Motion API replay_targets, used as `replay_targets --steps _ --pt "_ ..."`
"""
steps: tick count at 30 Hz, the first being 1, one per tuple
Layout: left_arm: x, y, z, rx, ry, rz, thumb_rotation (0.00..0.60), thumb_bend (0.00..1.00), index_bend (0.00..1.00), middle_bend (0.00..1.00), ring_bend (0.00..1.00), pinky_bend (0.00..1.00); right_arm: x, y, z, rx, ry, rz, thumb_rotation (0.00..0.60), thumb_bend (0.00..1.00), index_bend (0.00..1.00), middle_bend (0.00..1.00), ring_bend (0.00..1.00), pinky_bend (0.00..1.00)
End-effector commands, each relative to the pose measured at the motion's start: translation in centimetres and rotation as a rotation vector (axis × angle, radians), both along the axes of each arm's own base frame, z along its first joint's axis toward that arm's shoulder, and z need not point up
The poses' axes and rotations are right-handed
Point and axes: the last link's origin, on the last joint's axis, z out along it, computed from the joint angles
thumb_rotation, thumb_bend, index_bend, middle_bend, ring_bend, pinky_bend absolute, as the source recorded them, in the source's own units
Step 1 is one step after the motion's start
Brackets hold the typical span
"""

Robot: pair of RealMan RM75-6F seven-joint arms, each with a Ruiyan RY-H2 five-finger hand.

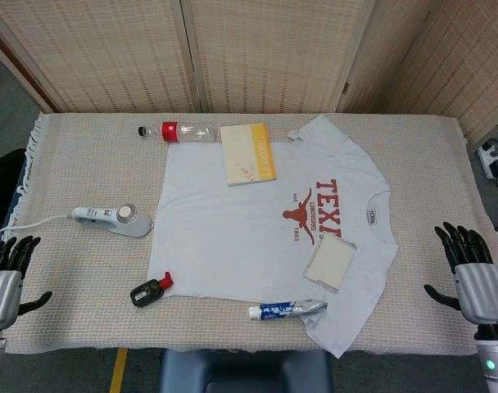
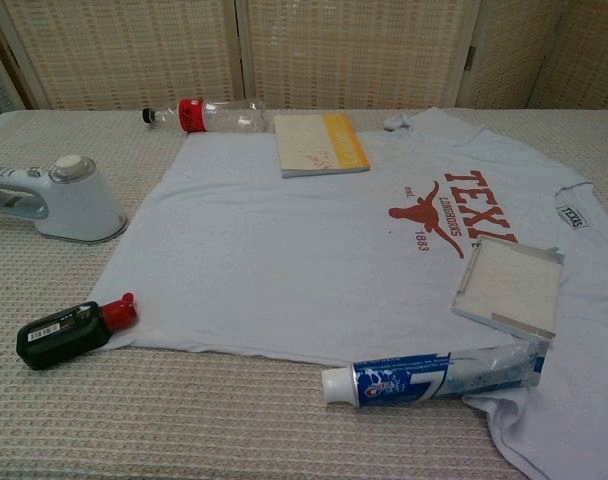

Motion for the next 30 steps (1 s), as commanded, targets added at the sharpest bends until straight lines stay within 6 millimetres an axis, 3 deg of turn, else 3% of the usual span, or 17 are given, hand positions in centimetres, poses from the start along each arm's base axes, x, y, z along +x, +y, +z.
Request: replay_targets --steps 1,8,12,19,30 --pt "0.0 0.0 -0.1 -0.012 0.001 0.007 0.6 0.09 0.15 0.16 0.09 0.11 0.0 0.0 -0.1 0.009 -0.001 0.001 0.6 0.01 0.0 0.03 0.0 0.05" --pt "0.0 0.2 0.0 -0.028 0.005 0.02 0.6 0.09 0.15 0.16 0.09 0.11 -0.1 0.2 0.4 -0.006 0.001 0.002 0.6 0.01 0.0 0.03 0.0 0.06" --pt "0.3 1.4 0.1 -0.019 -0.008 -0.001 0.6 0.09 0.16 0.16 0.1 0.12 0.1 0.2 1.0 -0.021 0.011 0.013 0.6 0.01 0.0 0.03 0.0 0.06" --pt "1.2 5.9 0.0 -0.014 -0.043 -0.051 0.6 0.11 0.19 0.19 0.13 0.13 0.8 -0.2 2.0 -0.041 0.035 0.033 0.6 0.01 0.0 0.03 0.0 0.06" --pt "1.9 14.0 -3.3 -0.116 -0.028 -0.012 0.6 0.16 0.19 0.2 0.13 0.14 1.5 -0.2 3.1 -0.056 0.046 0.038 0.6 0.01 0.0 0.03 0.0 0.06"
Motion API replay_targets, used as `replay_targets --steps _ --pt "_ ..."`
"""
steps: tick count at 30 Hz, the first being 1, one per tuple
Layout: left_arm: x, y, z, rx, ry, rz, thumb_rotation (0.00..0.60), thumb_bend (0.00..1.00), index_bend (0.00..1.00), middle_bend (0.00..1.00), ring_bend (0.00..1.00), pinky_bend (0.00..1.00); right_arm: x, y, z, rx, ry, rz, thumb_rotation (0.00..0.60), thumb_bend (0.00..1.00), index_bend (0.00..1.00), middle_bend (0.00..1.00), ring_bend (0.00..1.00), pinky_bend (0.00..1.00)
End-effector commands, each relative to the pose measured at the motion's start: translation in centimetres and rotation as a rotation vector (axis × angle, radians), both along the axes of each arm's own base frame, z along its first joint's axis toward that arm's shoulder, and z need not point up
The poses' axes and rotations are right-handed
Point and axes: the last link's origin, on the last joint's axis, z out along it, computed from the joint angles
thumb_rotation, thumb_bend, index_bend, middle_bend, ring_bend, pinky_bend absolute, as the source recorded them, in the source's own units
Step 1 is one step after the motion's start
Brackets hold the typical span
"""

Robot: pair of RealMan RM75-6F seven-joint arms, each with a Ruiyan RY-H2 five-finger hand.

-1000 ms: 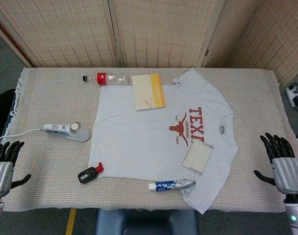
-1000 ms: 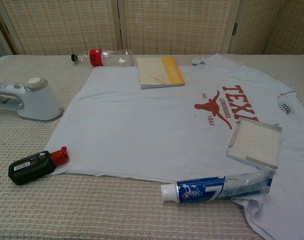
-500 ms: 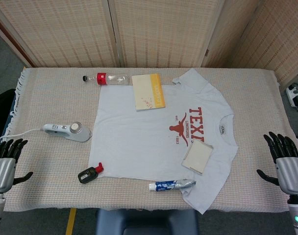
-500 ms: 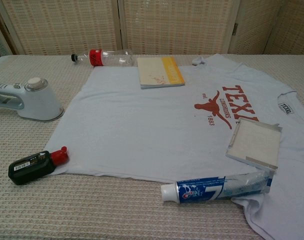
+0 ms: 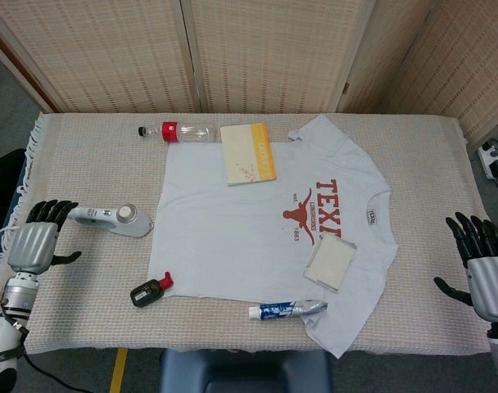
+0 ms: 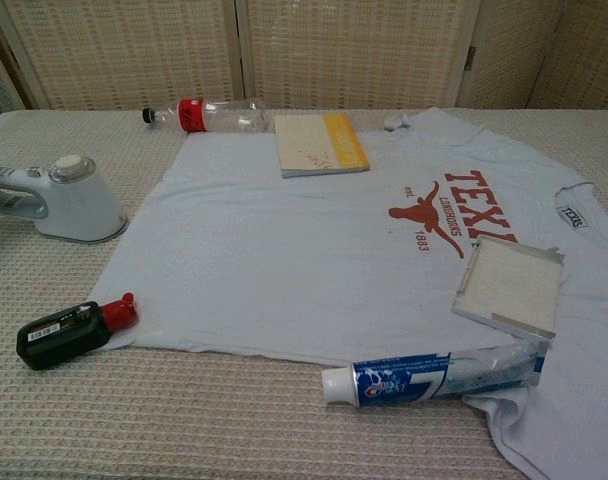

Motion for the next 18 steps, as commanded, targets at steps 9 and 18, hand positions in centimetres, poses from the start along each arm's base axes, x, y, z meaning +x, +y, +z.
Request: replay_targets --steps 9,18 --pt "-0.6 6.4 -2.9 -0.031 0.064 0.066 0.6 0.23 0.22 0.24 0.15 0.16 -0.1 0.4 0.6 -0.015 0.005 -0.009 0.6 0.01 0.0 0.03 0.0 0.05" --pt "-1.7 8.0 -4.2 -0.058 0.107 0.106 0.6 0.27 0.25 0.27 0.18 0.17 -0.3 0.6 0.5 -0.022 0.0 -0.021 0.6 0.01 0.0 0.03 0.0 0.05"
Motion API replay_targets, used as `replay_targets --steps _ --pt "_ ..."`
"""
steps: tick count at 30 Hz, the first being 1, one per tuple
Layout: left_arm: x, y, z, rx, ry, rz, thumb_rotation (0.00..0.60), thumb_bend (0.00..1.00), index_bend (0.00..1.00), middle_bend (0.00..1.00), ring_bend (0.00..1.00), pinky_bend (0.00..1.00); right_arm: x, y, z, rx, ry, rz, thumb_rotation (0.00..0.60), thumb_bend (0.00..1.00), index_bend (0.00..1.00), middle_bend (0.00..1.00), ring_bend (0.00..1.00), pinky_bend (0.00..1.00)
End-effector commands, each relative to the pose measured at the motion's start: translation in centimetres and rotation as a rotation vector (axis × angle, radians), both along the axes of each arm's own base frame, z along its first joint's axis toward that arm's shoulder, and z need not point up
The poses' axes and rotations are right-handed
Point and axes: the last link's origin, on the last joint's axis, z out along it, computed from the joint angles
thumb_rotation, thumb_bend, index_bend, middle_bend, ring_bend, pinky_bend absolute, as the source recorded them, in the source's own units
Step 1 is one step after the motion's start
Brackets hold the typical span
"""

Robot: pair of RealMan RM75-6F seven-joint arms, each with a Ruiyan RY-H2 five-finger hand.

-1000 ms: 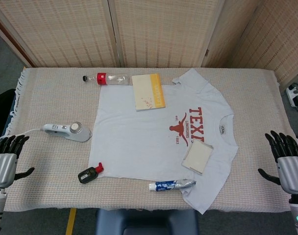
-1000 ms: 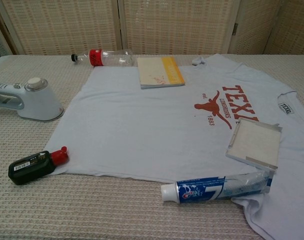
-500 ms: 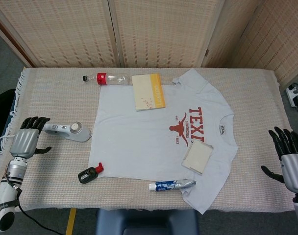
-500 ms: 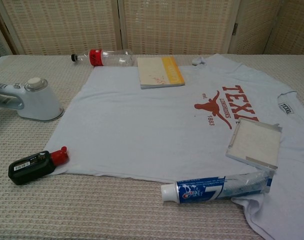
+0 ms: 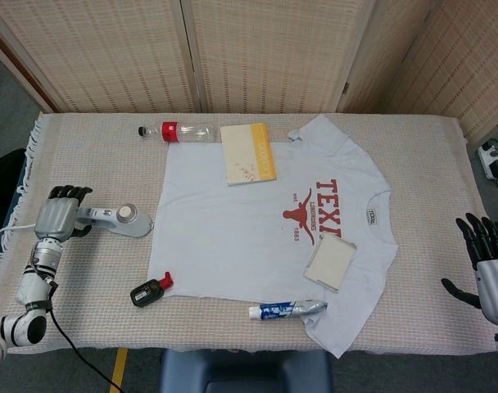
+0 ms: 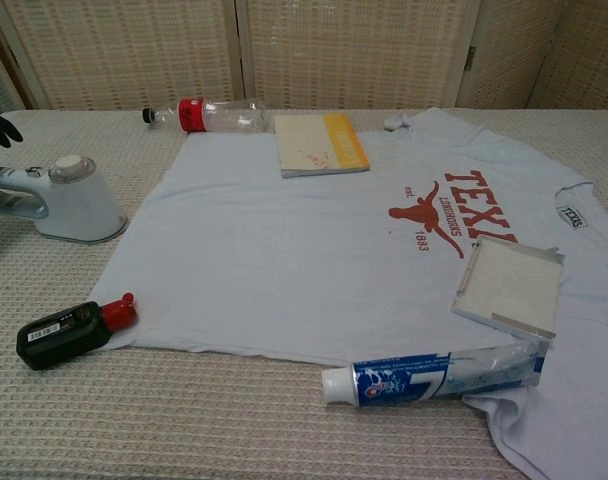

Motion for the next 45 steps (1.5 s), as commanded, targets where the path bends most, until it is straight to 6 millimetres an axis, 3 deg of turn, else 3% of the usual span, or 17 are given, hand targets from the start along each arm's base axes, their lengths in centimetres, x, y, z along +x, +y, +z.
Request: replay_targets --steps 1,15,25,36,41,45 --pt "0.0 0.4 -0.7 -0.012 0.01 0.003 0.6 0.27 0.25 0.28 0.18 0.17 0.0 0.0 -0.1 0.001 -0.001 -0.003 0.6 0.01 0.0 0.03 0.0 0.05" --pt "-0.3 2.6 -2.5 -0.016 0.016 0.018 0.6 0.31 0.35 0.38 0.27 0.21 -0.2 -0.1 -0.4 0.005 0.001 -0.028 0.6 0.01 0.0 0.03 0.0 0.06" --pt "0.1 3.4 -4.6 -0.025 -0.057 0.007 0.6 0.32 0.48 0.55 0.4 0.33 -0.4 -0.5 -1.3 0.047 -0.004 -0.065 0.6 0.01 0.0 0.03 0.0 0.06" --pt "0.7 3.9 -6.2 -0.006 -0.184 -0.018 0.6 0.32 0.78 0.85 0.72 0.59 -1.0 -1.2 -2.7 0.152 -0.014 -0.119 0.6 0.01 0.0 0.03 0.0 0.05" --pt "0.8 3.9 -5.8 0.04 -0.277 -0.038 0.6 0.33 0.88 0.97 0.83 0.63 -0.6 -2.2 -4.4 0.283 -0.027 -0.11 0.6 0.01 0.0 0.03 0.0 0.06" --pt "0.5 3.6 -4.8 0.075 -0.312 -0.072 0.6 0.33 0.92 1.0 0.87 0.63 -0.3 -2.9 -5.8 0.367 -0.018 -0.088 0.6 0.01 0.0 0.03 0.0 0.06"
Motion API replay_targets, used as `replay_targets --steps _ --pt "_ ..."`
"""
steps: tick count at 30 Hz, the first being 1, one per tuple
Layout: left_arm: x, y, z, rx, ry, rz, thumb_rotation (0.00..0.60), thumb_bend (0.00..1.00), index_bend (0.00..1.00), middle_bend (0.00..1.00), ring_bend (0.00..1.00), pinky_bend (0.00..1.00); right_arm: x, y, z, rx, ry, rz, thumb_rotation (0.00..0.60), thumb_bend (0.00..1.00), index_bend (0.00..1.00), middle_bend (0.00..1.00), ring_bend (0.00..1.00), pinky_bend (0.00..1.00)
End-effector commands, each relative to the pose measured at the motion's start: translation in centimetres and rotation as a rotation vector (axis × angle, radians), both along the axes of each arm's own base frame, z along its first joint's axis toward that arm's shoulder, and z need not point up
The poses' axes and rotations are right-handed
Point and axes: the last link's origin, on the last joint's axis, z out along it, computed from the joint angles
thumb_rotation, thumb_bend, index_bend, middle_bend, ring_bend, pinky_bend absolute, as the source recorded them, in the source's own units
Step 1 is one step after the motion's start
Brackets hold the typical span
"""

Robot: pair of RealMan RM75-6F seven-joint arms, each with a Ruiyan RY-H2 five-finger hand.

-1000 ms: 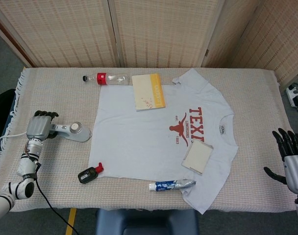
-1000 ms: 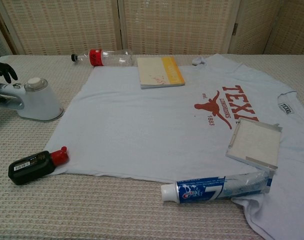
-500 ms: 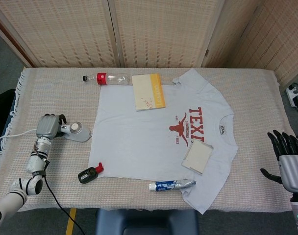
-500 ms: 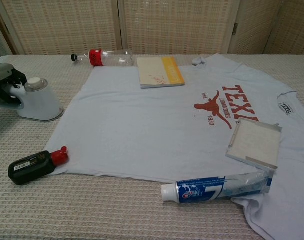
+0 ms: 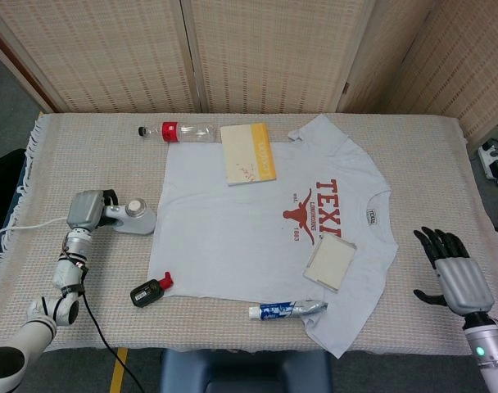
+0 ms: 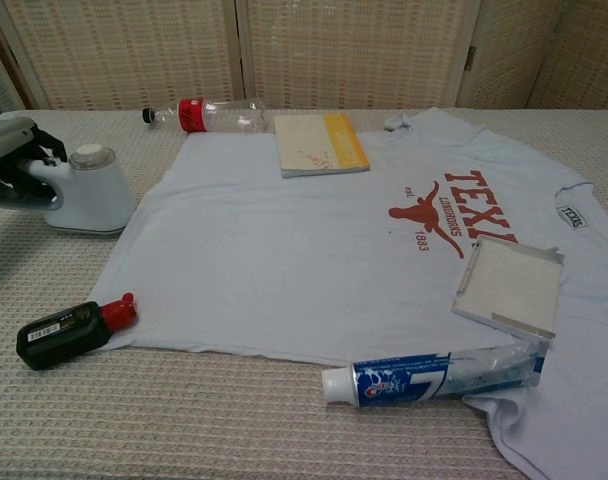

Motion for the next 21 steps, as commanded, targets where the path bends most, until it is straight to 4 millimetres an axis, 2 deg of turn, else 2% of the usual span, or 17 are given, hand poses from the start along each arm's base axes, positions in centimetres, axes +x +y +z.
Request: replay_targets --steps 1,7,10,14,18,21 --pt "-0.2 -0.4 1.1 0.046 -0.03 -0.036 0.6 0.33 0.92 1.0 0.87 0.63 0.5 -0.8 -1.5 0.089 -0.006 0.028 0.6 0.01 0.0 0.03 0.0 0.06" --pt "-0.1 -0.8 3.8 0.136 -0.091 -0.102 0.6 0.34 0.92 1.0 0.87 0.63 1.2 -1.5 -3.5 0.187 -0.012 0.068 0.6 0.02 0.0 0.03 0.0 0.05" --pt "0.7 -1.4 4.6 0.159 -0.137 -0.157 0.6 0.34 0.92 1.0 0.87 0.63 1.4 -1.6 -5.0 0.276 -0.014 0.078 0.6 0.12 0.0 0.03 0.0 0.05" --pt "2.6 -2.6 3.7 0.119 -0.134 -0.241 0.6 0.34 0.92 1.0 0.87 0.63 1.6 -1.9 -7.0 0.379 -0.024 0.087 0.6 0.35 0.0 0.03 0.0 0.02" --pt "5.4 -3.5 1.4 0.051 -0.12 -0.313 0.6 0.34 0.92 1.0 0.87 0.63 1.8 -2.7 -8.5 0.433 -0.037 0.112 0.597 0.62 0.0 0.03 0.0 0.0" --pt "7.6 -3.7 -0.4 0.007 -0.111 -0.351 0.6 0.34 0.92 1.0 0.87 0.63 2.2 -3.4 -9.3 0.448 -0.054 0.145 0.562 0.76 0.0 0.02 0.0 0.0"
